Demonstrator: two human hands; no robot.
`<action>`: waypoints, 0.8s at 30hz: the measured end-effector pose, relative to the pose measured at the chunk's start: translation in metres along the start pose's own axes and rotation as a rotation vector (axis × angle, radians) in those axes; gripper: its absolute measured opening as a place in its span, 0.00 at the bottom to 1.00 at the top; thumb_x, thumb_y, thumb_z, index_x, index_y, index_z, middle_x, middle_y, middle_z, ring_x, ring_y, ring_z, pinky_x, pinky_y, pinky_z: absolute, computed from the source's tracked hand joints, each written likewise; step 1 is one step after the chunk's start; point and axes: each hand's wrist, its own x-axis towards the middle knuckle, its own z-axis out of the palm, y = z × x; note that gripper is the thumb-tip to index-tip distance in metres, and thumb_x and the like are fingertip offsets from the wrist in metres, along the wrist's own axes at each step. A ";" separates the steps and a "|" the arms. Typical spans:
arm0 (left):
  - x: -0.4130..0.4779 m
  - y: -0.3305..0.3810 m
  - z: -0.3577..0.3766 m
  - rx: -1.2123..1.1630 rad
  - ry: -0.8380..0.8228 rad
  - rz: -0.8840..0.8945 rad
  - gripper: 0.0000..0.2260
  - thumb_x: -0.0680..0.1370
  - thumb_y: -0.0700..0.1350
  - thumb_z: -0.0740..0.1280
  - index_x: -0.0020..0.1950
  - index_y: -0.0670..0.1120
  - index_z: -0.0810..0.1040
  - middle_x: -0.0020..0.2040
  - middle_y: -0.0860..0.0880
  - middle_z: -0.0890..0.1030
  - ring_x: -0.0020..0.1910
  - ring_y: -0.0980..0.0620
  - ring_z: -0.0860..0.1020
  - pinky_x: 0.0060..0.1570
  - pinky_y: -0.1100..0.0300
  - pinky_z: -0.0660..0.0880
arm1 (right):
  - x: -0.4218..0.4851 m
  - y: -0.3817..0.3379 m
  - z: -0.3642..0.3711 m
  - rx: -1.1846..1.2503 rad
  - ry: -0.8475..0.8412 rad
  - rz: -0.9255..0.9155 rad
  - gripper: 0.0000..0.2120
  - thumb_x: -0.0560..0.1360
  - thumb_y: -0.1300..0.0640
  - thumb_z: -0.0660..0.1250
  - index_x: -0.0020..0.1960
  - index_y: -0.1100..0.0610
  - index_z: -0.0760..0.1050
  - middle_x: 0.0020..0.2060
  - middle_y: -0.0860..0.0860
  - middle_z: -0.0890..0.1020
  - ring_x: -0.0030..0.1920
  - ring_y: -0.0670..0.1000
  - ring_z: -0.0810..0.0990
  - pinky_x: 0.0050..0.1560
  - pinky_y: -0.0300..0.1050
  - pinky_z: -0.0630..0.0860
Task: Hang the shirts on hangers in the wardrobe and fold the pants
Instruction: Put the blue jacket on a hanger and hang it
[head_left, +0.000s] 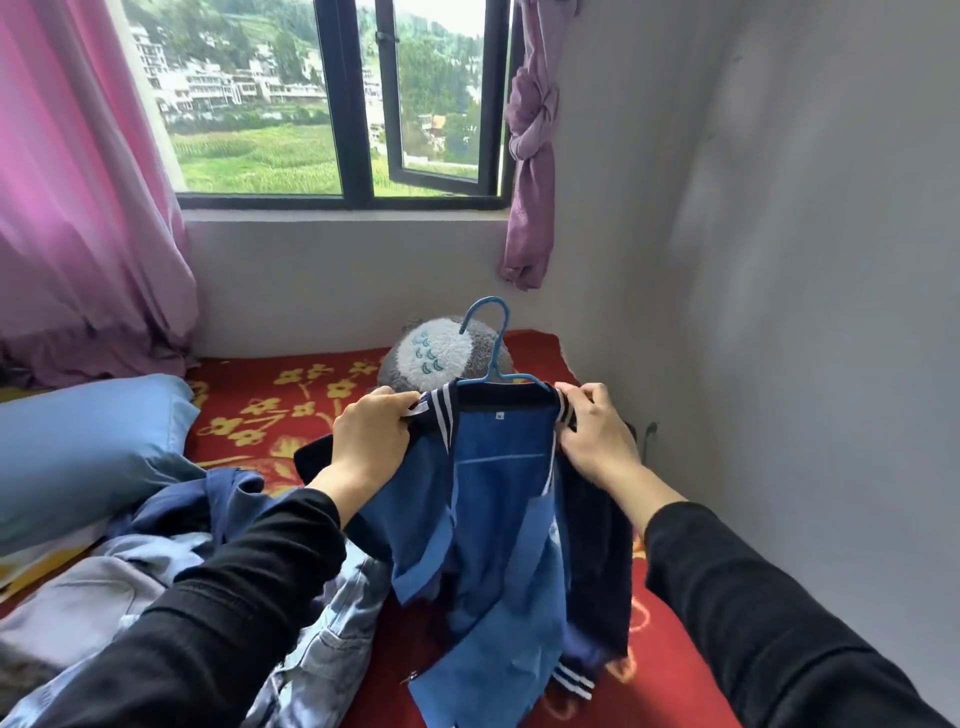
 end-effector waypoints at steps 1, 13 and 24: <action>0.005 0.001 -0.006 -0.005 0.020 0.003 0.16 0.75 0.37 0.62 0.56 0.53 0.81 0.43 0.50 0.78 0.45 0.42 0.78 0.40 0.55 0.72 | 0.006 -0.006 -0.005 -0.022 -0.005 -0.028 0.21 0.78 0.52 0.62 0.70 0.47 0.66 0.63 0.53 0.69 0.58 0.59 0.75 0.52 0.51 0.74; 0.070 -0.011 -0.115 0.147 0.238 0.050 0.11 0.79 0.39 0.58 0.55 0.46 0.78 0.48 0.47 0.79 0.50 0.43 0.77 0.44 0.54 0.70 | 0.041 -0.104 -0.066 0.124 0.305 -0.166 0.13 0.81 0.52 0.58 0.51 0.62 0.74 0.48 0.60 0.77 0.47 0.63 0.78 0.45 0.53 0.74; 0.002 -0.085 -0.183 0.243 0.193 -0.320 0.05 0.79 0.39 0.58 0.47 0.45 0.73 0.46 0.46 0.78 0.44 0.44 0.74 0.39 0.53 0.67 | 0.040 -0.185 -0.076 0.089 0.397 -0.394 0.09 0.81 0.58 0.57 0.49 0.61 0.74 0.45 0.58 0.80 0.45 0.61 0.79 0.37 0.45 0.65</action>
